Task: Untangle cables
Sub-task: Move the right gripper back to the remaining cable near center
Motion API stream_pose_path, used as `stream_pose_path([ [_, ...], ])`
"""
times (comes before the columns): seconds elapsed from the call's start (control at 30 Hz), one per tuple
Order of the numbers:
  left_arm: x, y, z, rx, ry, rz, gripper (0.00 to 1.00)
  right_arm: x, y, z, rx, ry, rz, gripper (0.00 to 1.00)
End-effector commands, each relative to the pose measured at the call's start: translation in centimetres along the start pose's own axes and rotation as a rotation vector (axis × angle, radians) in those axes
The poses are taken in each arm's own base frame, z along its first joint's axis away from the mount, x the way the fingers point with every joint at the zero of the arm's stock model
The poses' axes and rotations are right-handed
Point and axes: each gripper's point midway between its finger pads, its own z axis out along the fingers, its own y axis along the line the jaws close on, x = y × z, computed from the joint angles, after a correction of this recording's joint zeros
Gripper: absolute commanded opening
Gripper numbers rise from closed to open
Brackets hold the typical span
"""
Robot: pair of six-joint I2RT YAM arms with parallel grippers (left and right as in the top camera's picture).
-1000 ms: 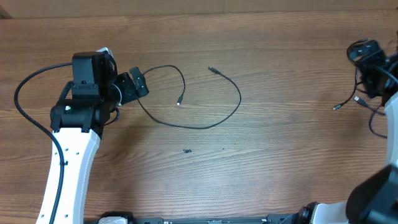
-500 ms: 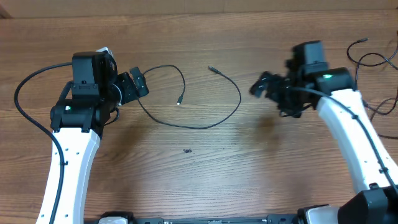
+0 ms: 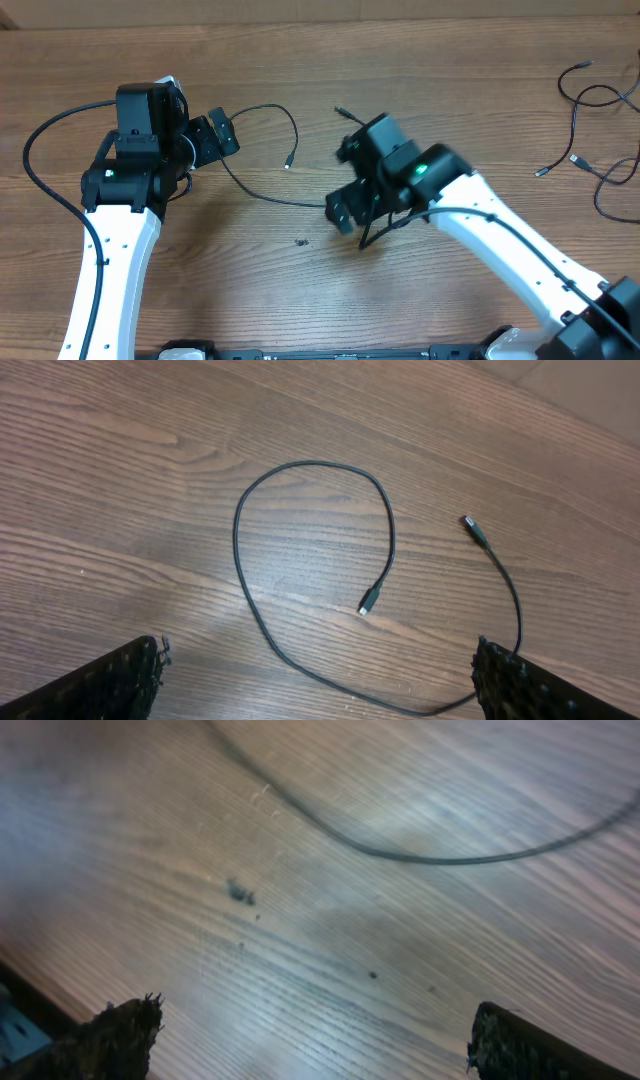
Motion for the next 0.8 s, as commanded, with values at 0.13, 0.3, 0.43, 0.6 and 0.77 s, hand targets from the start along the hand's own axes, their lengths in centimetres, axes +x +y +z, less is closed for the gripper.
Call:
stream_pose_path([
  [0.13, -0.6, -0.5, -0.3, 0.016, -0.011, 0.02, 1.0, 1.1, 2.9, 5.4, -0.041, -0.076, -0.21, 1.0],
  [0.3, -0.6, -0.5, -0.3, 0.016, -0.011, 0.02, 0.99, -0.5, 4.3, 5.5, -0.09, -0.16, -0.235, 1.0],
  [0.43, -0.6, -0.5, -0.3, 0.016, -0.011, 0.02, 0.99, -1.6, 5.5, 5.2, -0.145, -0.215, -0.294, 1.0],
  [0.6, -0.6, -0.5, -0.3, 0.016, -0.011, 0.02, 1.0, -2.6, 5.7, 5.7, -0.126, -0.262, -0.478, 0.96],
  [0.77, -0.6, -0.5, -0.3, 0.016, -0.011, 0.02, 1.0, -4.0, 5.7, 7.8, -0.123, -0.3, -0.528, 0.95],
])
